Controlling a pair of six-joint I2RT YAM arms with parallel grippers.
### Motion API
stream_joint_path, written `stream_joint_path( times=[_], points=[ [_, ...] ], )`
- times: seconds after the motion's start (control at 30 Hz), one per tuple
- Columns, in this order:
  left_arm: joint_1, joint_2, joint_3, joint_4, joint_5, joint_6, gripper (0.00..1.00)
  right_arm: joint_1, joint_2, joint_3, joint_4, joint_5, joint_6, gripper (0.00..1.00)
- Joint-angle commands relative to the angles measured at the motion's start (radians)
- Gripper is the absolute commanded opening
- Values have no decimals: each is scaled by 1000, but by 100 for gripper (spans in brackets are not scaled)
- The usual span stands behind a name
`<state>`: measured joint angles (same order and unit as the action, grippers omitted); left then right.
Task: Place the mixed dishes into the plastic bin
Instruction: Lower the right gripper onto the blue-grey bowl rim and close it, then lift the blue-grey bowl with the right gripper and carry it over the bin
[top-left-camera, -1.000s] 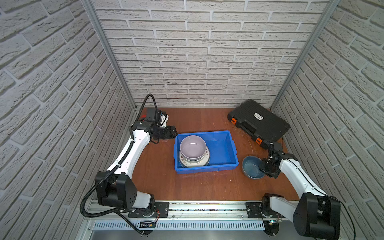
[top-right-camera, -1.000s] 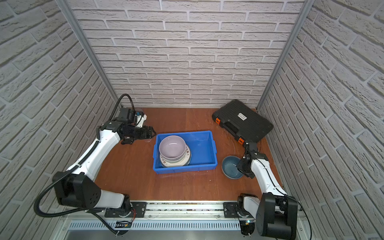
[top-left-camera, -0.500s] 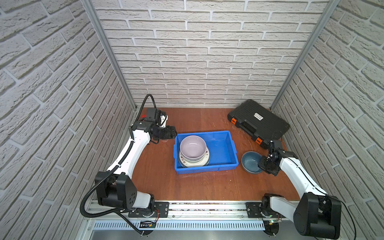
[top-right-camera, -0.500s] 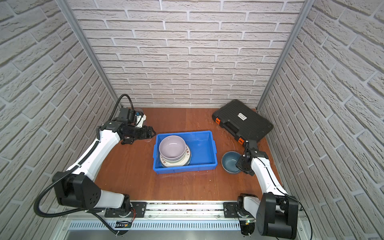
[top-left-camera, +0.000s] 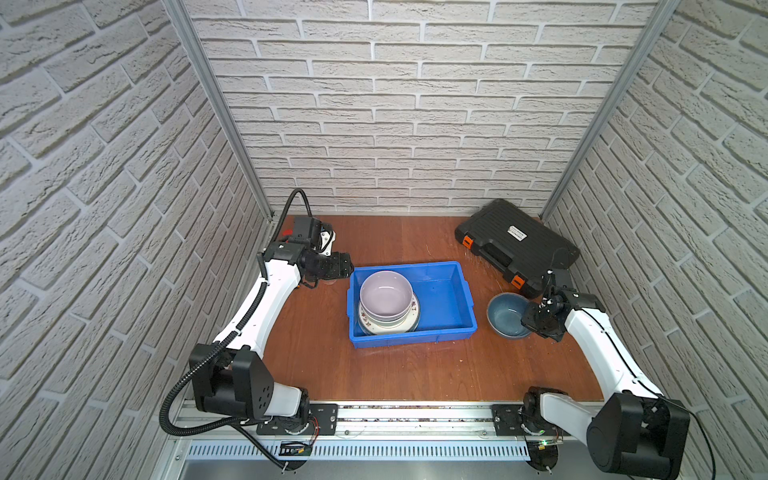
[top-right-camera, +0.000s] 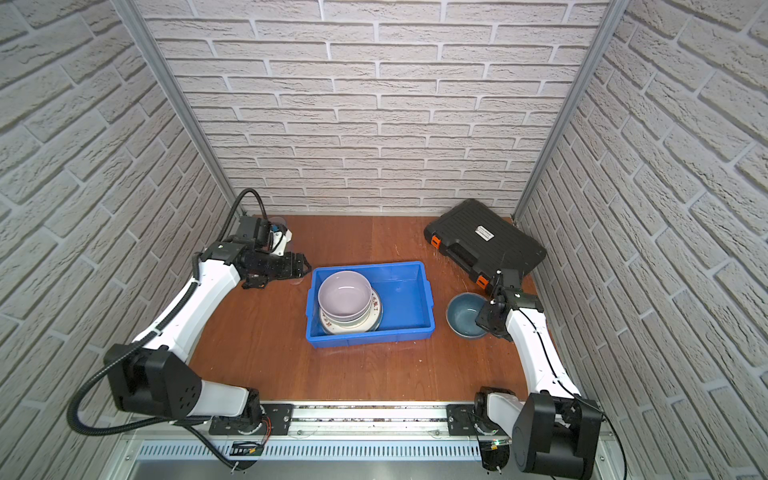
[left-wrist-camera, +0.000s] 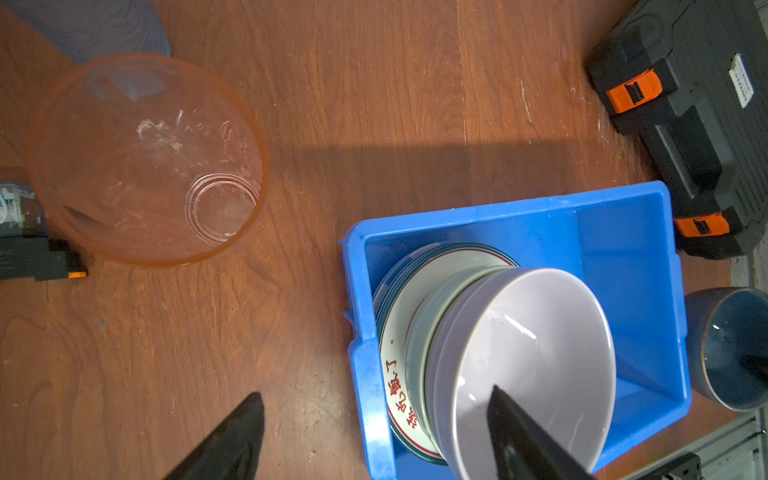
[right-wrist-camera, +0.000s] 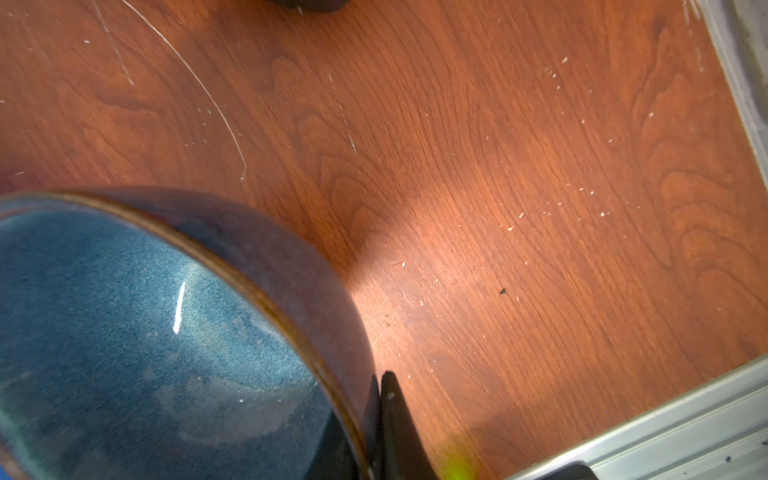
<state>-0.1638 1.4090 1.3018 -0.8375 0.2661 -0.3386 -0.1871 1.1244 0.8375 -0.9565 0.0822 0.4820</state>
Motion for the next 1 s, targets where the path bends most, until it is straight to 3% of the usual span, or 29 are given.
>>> stream_joint_path(
  times=[0.0,0.47,0.97],
  points=[
    [4,-21,16,-8,-14,-5,84,0,-53,77,-11,-19,-26,6],
    [5,-34,34,-29,-48,-3,84,108,6,384,-135,-103,-79,6],
    [4,-75,20,-81,-93,-2,83,480,290,728,-128,-79,-34,6]
  ],
)
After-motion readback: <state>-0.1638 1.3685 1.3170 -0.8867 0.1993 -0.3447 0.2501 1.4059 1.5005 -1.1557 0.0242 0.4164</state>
